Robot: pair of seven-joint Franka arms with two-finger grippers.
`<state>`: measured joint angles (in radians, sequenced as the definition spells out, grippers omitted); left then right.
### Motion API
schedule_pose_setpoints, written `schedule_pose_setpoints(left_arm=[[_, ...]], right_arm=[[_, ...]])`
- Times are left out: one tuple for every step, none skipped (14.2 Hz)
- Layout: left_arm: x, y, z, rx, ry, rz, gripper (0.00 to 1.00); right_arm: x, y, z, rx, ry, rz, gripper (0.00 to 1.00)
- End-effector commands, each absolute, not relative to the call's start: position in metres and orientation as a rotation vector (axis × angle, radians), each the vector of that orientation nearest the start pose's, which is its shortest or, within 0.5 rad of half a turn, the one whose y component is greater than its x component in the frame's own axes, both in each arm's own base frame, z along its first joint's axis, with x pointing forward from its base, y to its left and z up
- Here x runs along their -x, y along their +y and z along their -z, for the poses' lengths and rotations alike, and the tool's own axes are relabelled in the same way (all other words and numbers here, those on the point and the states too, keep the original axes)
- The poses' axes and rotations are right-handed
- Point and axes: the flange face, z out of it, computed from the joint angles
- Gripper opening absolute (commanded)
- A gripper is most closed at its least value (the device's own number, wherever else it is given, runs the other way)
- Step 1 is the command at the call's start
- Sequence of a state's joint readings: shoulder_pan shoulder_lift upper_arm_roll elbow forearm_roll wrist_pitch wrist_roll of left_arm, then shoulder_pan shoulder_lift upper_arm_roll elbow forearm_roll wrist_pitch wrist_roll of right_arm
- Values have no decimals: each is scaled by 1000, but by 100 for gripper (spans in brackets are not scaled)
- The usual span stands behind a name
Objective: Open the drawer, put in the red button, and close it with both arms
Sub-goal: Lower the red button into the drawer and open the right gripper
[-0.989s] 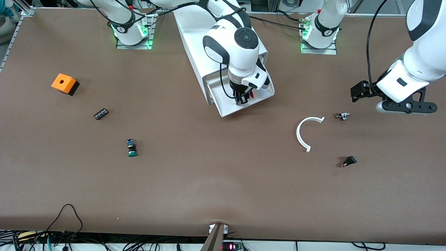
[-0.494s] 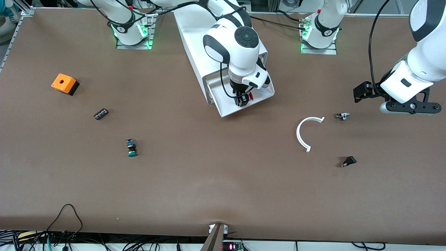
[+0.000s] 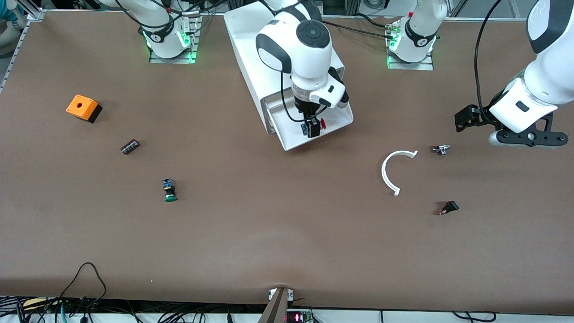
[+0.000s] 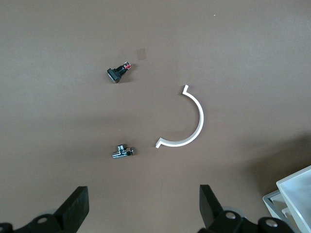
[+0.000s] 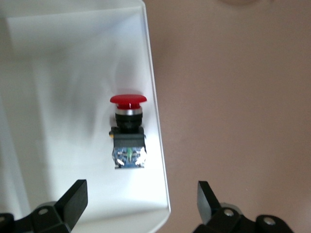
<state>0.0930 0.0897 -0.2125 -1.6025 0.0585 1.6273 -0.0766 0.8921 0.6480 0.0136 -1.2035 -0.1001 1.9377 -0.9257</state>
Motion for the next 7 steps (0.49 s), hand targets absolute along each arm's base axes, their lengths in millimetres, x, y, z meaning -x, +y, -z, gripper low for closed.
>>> schedule_pose_setpoints(left_arm=[[-578, -60, -570, 3106, 48, -97, 100], [-577, -58, -568, 3104, 43, -115, 100], [-576, -58, -567, 3104, 40, -132, 100], [-576, -59, -566, 3111, 37, -136, 100], [-575, -59, -563, 3138, 8, -157, 100], [-574, -55, -560, 3165, -45, -180, 100], [-573, -54, -559, 3175, -86, -199, 100]], right_arm=[[-476, 562, -473, -1898, 2427, -191, 100], [-485, 551, -494, -1921, 2399, -206, 100], [-490, 542, -510, -1943, 2376, -218, 100], [-494, 531, -534, -1985, 2350, -260, 100], [-503, 517, -549, -2069, 2311, -291, 100], [-510, 503, -565, -2137, 2276, -329, 100], [-515, 490, -582, -2161, 2247, -366, 100]])
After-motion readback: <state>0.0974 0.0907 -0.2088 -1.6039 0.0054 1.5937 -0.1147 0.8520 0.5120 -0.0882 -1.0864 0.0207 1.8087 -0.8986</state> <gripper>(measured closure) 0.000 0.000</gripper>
